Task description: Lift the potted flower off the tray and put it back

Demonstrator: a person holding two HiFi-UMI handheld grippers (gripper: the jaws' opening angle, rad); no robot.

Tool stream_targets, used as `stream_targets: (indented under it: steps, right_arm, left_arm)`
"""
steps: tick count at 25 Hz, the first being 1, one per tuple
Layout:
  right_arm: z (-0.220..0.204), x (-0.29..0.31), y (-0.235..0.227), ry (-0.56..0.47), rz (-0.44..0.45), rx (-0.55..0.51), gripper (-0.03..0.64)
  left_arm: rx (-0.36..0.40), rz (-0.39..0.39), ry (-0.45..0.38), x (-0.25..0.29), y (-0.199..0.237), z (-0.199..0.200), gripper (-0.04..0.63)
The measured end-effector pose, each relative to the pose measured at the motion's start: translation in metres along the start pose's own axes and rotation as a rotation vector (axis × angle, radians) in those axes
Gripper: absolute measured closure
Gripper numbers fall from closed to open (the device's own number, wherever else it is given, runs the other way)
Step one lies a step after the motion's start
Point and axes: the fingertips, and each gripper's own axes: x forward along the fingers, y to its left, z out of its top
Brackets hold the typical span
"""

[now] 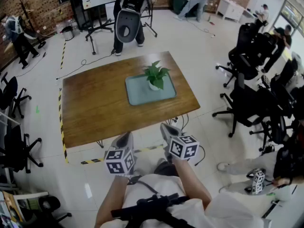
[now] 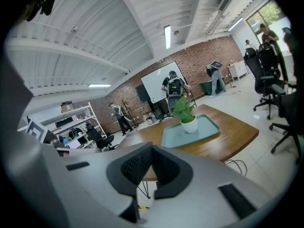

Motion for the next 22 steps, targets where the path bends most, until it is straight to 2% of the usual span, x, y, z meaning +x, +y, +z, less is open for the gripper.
stream_targets:
  steps: [5, 9, 15, 22]
  right_arm:
    - [-0.009, -0.006, 0.005, -0.008, -0.027, -0.008, 0.615]
    - [-0.008, -0.014, -0.013, -0.023, -0.077, 0.01, 0.615]
    - [0.022, -0.004, -0.036, -0.08, -0.105, 0.021, 0.615]
    - [0.068, 0.047, -0.087, -0.109, -0.107, 0.029, 0.614]
  left_arm:
    - [0.003, -0.011, -0.002, -0.005, 0.007, -0.002, 0.595]
    - [0.006, -0.035, 0.002, 0.003, 0.001, 0.0, 0.595]
    - [0.026, -0.057, -0.019, 0.027, -0.002, 0.021, 0.595]
    - [0.082, -0.058, -0.024, 0.087, -0.004, 0.059, 0.595]
